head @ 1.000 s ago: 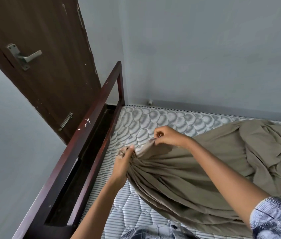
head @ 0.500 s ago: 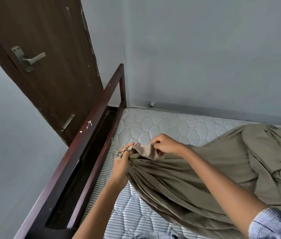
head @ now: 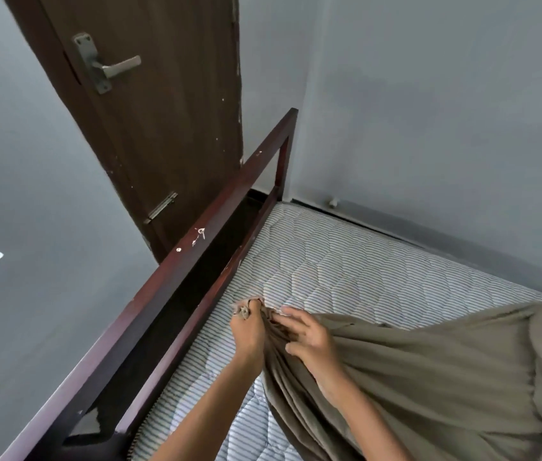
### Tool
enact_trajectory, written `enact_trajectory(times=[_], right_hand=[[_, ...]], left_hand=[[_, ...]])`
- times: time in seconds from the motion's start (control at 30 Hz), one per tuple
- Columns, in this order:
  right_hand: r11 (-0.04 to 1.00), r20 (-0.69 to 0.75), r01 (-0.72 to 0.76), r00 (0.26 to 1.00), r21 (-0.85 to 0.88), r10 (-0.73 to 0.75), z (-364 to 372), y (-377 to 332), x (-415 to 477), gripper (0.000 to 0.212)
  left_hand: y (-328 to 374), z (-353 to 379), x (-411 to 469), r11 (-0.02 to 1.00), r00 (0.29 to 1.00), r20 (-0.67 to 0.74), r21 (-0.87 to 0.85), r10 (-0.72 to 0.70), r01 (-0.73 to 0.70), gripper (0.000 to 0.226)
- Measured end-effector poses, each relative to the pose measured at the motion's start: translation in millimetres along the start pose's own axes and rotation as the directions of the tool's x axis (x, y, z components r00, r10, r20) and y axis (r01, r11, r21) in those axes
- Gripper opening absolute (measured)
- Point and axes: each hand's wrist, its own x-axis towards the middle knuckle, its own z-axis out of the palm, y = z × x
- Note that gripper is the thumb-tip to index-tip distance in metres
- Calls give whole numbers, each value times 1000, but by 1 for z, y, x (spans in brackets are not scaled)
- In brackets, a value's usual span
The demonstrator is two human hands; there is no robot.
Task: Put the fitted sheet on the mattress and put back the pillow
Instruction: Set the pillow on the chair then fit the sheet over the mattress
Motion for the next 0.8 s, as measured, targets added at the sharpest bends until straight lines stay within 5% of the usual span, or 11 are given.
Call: enact_trajectory(times=[0.1,0.23,0.33,0.4,0.47,0.57,0.73,0.8], right_hand=[[996,-66,62,996,-62,-66,15,30,24,69],[876,-26,241,961,-417,-276,36,69,64,78],[880,-129,228,943,-417,-306,33,91,102,74],[930,-177,170,955,-326,-237,30,90,128,52],[939,-143,102,977,-329,-157,35,86,156,25],[870,-135,76,978,-486,-161,51,89,205,13],[978,-275,-135,958,-160,87,94,136,290,19],[900,-279,-219,953,-377,115,99,160,312,18]], left_hand=[[-7,8,28,995,997,13,-59,-74,75,9],[-18,9,79,985,982,109,-54,-155,162,19],[-26,1,115,954,934,261,-107,-244,279,62],[-31,-2,138,976,937,309,-94,-160,197,62],[-28,-2,156,998,948,317,53,17,-35,32],[-15,-9,193,924,930,323,271,178,-271,16],[-29,-57,279,679,925,354,645,140,-350,49],[-45,-74,302,542,942,320,777,97,-320,66]])
